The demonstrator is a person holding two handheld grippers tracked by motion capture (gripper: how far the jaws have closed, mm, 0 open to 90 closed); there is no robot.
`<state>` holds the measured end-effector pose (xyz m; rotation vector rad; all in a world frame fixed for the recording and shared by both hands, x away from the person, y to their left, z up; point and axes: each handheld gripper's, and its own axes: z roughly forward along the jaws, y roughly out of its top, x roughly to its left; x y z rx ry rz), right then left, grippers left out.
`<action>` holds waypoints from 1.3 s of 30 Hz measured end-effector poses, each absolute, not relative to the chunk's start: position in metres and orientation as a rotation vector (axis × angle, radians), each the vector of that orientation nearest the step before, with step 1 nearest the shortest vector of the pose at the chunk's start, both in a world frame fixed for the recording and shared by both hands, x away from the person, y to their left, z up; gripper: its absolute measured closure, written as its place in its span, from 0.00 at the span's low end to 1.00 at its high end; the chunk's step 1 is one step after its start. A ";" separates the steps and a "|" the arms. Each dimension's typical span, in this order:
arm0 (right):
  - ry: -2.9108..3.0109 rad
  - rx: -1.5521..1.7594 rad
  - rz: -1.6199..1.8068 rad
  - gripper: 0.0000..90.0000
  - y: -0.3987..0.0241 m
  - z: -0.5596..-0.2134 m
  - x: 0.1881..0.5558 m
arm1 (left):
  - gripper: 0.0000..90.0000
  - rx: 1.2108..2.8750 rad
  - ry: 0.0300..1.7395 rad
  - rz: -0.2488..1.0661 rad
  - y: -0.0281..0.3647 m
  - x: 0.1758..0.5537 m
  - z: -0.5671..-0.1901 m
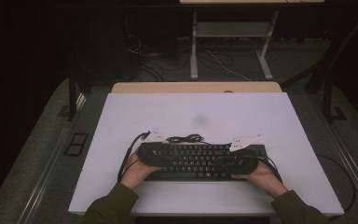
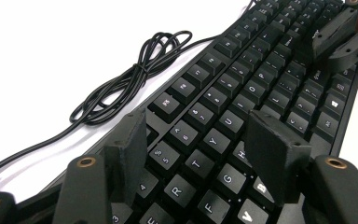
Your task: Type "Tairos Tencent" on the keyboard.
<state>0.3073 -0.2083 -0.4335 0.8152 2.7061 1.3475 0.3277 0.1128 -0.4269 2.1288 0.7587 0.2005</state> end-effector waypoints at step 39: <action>2.646 0.795 1.401 0.38 -0.182 -0.429 0.328 | 0.86 2.060 0.856 0.242 0.149 0.311 -0.430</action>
